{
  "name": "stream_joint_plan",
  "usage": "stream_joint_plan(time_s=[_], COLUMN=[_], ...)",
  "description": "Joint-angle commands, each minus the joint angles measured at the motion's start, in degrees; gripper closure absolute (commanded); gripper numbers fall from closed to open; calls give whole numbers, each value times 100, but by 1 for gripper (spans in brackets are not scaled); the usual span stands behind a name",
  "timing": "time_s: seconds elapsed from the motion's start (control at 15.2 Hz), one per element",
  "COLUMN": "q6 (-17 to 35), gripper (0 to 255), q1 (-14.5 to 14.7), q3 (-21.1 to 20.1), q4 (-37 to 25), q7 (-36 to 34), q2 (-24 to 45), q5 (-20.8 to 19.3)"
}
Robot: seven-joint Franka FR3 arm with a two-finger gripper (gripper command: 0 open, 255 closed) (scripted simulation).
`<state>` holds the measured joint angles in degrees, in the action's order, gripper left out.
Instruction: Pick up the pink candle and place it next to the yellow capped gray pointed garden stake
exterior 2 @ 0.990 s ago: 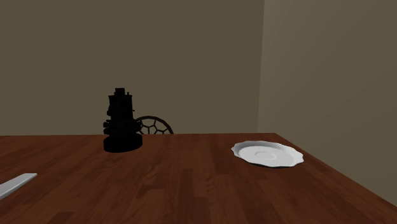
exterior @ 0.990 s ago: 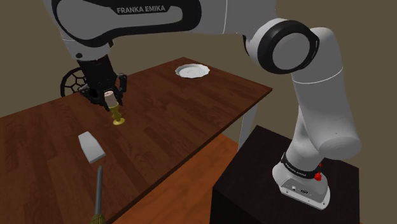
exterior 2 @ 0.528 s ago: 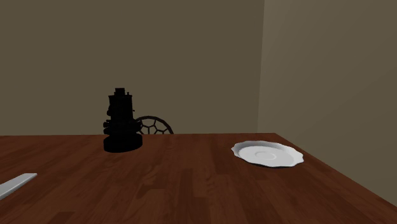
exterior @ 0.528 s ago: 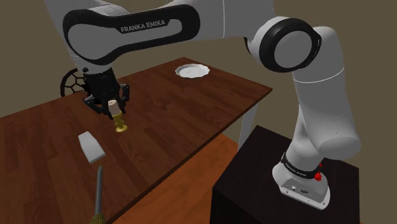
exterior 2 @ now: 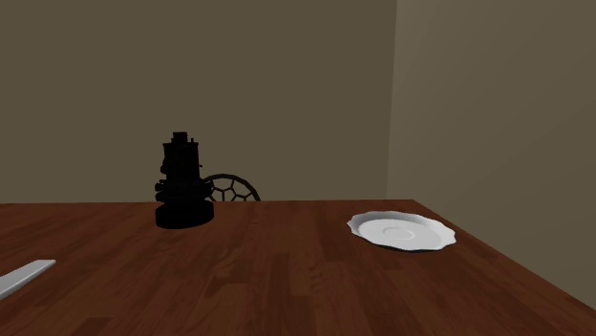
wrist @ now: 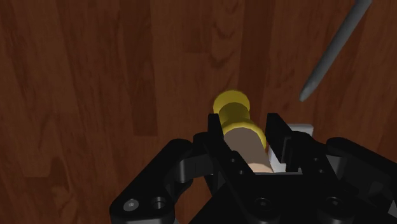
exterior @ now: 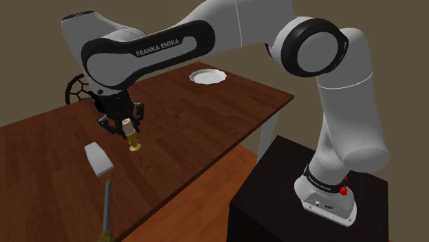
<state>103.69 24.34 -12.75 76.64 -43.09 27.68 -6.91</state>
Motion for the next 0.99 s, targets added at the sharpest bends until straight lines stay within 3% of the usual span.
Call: stream_joint_plan(time_s=[0.0,0.92], q6=[148,1106], gripper=[255,255], q1=[-7,-25], q3=[4,42], q4=[126,867], q7=[-6,-71], q2=[18,242], q5=[-6,-77])
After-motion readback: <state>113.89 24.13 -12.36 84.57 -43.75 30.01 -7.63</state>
